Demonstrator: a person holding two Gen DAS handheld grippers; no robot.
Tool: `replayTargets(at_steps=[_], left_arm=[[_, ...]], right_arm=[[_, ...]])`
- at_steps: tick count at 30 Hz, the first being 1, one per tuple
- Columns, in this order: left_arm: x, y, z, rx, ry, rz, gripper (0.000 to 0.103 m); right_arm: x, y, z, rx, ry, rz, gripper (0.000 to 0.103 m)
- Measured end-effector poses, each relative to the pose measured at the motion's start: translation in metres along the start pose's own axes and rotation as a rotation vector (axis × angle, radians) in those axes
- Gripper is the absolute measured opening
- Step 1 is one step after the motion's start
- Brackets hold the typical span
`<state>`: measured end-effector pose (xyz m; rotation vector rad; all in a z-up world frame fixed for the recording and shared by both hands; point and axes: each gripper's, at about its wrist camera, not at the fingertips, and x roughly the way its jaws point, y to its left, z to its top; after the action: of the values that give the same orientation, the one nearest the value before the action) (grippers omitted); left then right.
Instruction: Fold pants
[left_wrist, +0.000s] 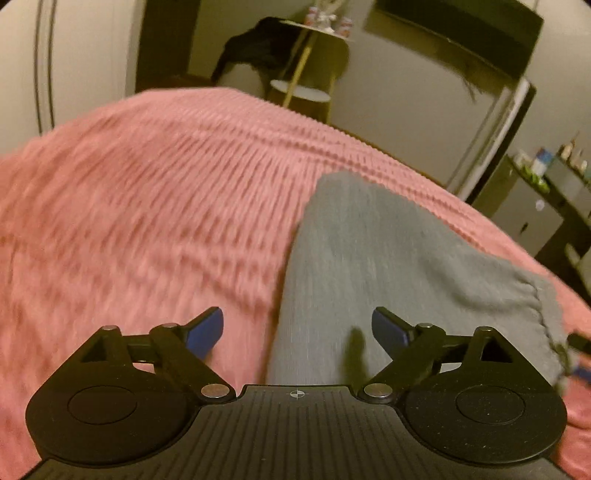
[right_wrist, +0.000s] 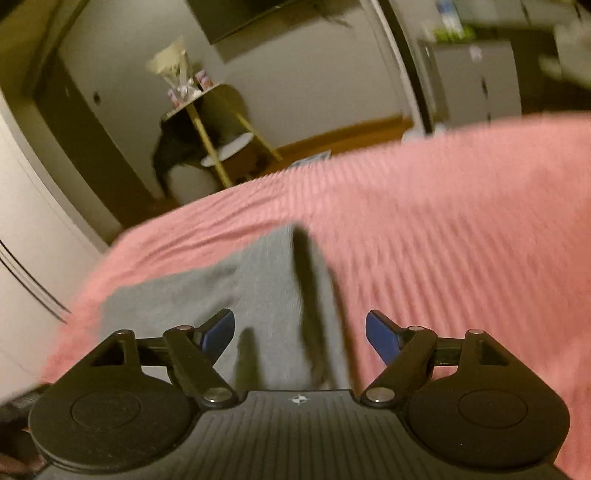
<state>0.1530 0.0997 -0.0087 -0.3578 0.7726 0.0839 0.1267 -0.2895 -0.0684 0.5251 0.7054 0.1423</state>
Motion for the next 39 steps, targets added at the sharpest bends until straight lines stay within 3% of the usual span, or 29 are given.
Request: replayTargets(at_steps=[6,8,11,15,20,21,22,25,29,30,32,35,37,39], left_arm=[[-0.015,0.005,-0.051,-0.117,0.026,-0.013,0.093],[-0.019,0.003,-0.061,-0.125,0.030,-0.010,0.093],[-0.028,-0.002,-0.065,-0.086,0.014,-0.001,0.094],[-0.035,-0.005,-0.065,-0.088,0.002,0.012,0.094],[-0.038,-0.003,-0.058,-0.116,-0.021,0.013,0.094],[-0.039,-0.003,-0.056,-0.117,-0.026,0.022,0.094],[-0.040,-0.004,-0.054,-0.119,-0.034,0.028,0.094],[-0.047,-0.005,-0.049,-0.115,-0.068,0.048,0.094],[-0.051,-0.009,-0.042,-0.068,-0.118,0.079,0.094],[-0.047,-0.011,-0.041,-0.055,-0.111,0.087,0.094],[-0.034,-0.012,-0.041,-0.039,-0.080,0.114,0.094],[-0.015,-0.012,-0.040,-0.003,-0.011,0.163,0.092],[-0.020,-0.011,-0.035,0.025,-0.061,0.176,0.091],[-0.025,-0.015,-0.025,0.077,-0.114,0.194,0.091]], right_arm=[[-0.009,-0.017,-0.046,0.178,0.010,0.063,0.078],[-0.008,-0.017,-0.042,0.203,-0.002,0.047,0.069],[-0.010,-0.015,-0.029,0.254,-0.043,0.081,0.065],[0.013,-0.019,-0.033,0.324,0.028,0.101,0.066],[0.030,-0.023,-0.033,0.442,0.020,0.181,0.065],[0.034,-0.022,-0.032,0.450,0.019,0.169,0.049],[0.036,-0.020,-0.030,0.429,0.023,0.154,0.042],[0.023,-0.001,-0.027,0.288,-0.021,0.097,0.037],[0.001,-0.004,-0.039,0.289,-0.110,0.174,0.036],[0.004,-0.010,-0.045,0.298,-0.098,0.146,0.037],[0.022,-0.019,-0.055,0.260,-0.027,0.007,0.037],[0.018,-0.017,-0.044,0.220,-0.004,0.011,0.042],[0.003,-0.015,-0.030,0.220,-0.008,0.015,0.054],[-0.016,-0.012,-0.017,0.174,-0.070,-0.056,0.060]])
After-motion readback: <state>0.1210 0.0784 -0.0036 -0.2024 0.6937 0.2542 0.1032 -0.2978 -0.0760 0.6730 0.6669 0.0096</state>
